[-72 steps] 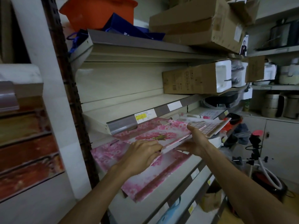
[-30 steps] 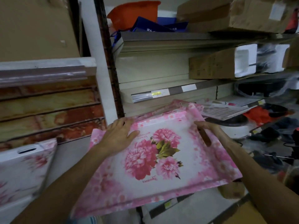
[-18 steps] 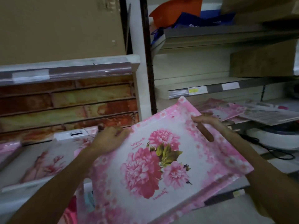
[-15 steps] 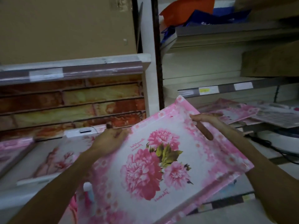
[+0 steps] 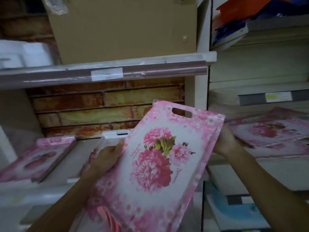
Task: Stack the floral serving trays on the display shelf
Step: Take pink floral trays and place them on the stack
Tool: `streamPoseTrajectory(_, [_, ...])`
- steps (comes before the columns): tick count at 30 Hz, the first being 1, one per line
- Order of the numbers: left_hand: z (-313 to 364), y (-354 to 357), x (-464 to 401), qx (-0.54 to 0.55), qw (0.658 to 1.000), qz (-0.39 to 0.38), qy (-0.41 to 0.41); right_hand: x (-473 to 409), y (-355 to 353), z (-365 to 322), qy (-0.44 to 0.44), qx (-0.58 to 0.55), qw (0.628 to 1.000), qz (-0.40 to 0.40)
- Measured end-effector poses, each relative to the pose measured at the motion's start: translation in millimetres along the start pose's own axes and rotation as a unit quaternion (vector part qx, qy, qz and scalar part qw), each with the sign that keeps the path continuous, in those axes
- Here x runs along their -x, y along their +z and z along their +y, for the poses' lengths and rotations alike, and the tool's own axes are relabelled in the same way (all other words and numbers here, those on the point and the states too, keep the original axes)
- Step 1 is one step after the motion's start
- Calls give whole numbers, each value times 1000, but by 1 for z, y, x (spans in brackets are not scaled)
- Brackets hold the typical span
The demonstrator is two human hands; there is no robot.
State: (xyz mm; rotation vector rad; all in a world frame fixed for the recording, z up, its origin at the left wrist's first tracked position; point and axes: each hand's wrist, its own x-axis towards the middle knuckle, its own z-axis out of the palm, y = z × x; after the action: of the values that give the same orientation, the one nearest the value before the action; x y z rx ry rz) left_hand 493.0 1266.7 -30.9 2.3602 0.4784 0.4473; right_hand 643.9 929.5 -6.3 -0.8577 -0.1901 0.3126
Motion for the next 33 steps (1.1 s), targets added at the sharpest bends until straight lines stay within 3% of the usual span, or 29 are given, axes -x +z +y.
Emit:
streamPoseTrajectory(8, [-69,-31,-33,107,989,45,-90,-24,64,77,38,34,999,11])
streamPoseTrajectory(14, [-104,-52,-64,153,975,52,-149,-39,113,126,-8,205,978,-34])
streamPoseTrajectory(21, [-119,-81,-86,285,957,26,-48,-81,153,166,-82,327,941,36])
streamPoseTrajectory(26, [-135,-99,-104,266,963,-8,-32,-122,172,182,-107,398,909,62])
streamPoseTrajectory(33, [-173,-81,-120,209,977,30,-7,-156,175,220,-75,459,879,102])
